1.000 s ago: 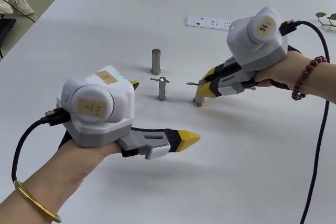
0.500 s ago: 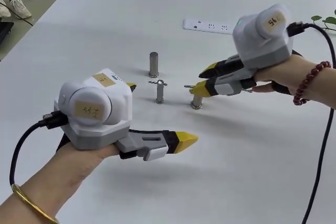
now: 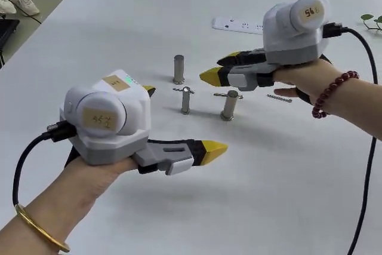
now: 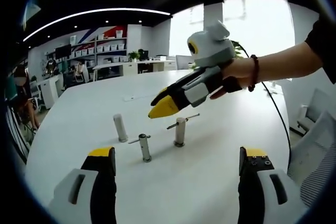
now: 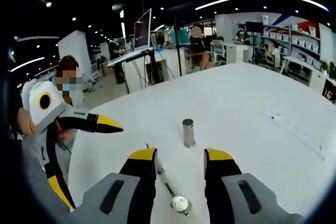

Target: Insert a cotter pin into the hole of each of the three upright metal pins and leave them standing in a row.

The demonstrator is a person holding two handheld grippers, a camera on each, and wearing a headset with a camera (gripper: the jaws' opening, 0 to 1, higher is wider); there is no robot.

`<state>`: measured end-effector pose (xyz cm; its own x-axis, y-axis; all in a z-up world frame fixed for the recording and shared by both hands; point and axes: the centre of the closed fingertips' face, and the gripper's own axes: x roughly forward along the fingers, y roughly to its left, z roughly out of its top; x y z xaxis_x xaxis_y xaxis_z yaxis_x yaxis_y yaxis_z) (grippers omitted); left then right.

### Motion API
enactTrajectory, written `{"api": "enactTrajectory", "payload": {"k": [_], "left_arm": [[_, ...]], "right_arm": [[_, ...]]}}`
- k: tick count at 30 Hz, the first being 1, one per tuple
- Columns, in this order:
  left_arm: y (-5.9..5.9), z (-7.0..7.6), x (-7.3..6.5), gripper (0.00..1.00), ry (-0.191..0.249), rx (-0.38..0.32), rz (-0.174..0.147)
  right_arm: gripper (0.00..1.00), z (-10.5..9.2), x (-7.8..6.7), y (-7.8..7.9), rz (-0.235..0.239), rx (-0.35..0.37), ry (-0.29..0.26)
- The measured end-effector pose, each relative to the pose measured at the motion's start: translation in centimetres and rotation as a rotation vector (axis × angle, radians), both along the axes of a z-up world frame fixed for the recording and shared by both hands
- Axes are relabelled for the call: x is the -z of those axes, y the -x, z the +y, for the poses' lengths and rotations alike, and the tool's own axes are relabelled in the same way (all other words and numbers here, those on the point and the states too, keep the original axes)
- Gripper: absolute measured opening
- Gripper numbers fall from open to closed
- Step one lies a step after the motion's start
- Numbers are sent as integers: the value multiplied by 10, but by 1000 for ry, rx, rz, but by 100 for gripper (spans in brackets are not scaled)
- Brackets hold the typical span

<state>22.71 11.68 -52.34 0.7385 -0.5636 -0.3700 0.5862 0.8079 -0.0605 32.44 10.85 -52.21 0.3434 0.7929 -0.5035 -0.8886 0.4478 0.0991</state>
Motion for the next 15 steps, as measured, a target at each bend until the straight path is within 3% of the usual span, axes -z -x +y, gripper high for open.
{"api": "enactTrajectory", "payload": {"k": [4, 9, 15], "left_arm": [[0, 1, 3, 96, -19, 3, 7], [-1, 2, 6, 95, -21, -7, 15], [-2, 0, 5, 94, -10, -5, 16]], "right_arm": [[30, 10, 5, -6, 2, 23, -6], [28, 21, 11, -12, -21, 27, 8], [27, 33, 20, -27, -15, 32, 1]]}}
